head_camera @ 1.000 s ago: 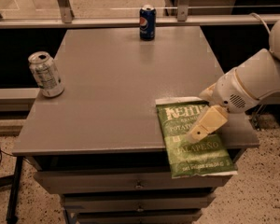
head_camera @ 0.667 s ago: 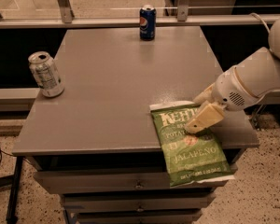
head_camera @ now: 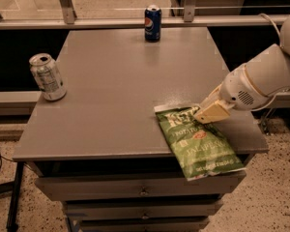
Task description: Move green jalapeno chip bag near pepsi can
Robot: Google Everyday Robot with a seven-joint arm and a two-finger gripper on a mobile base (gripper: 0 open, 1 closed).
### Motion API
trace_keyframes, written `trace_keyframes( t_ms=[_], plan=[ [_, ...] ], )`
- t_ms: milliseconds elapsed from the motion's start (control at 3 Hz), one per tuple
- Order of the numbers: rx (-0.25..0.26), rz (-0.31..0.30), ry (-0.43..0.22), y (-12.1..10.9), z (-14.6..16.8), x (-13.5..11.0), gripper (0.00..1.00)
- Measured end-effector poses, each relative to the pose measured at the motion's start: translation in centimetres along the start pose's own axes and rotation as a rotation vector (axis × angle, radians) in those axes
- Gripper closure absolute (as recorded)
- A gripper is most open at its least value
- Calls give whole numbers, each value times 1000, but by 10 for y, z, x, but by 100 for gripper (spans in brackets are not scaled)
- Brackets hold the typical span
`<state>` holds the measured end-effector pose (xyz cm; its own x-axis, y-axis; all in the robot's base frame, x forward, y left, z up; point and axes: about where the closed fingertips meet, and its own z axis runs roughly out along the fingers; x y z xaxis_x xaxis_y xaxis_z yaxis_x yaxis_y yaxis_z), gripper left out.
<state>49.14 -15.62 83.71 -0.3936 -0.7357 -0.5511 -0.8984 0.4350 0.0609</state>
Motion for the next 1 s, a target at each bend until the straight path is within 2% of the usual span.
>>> trace_keyframes(
  t_ms=[333, 667, 1000],
  plan=[
    [22, 3, -4, -13, -8, -7, 100],
    [86, 18, -7, -50, -30, -26, 100],
    [225, 40, 3, -102, -78, -53, 100]
  ],
)
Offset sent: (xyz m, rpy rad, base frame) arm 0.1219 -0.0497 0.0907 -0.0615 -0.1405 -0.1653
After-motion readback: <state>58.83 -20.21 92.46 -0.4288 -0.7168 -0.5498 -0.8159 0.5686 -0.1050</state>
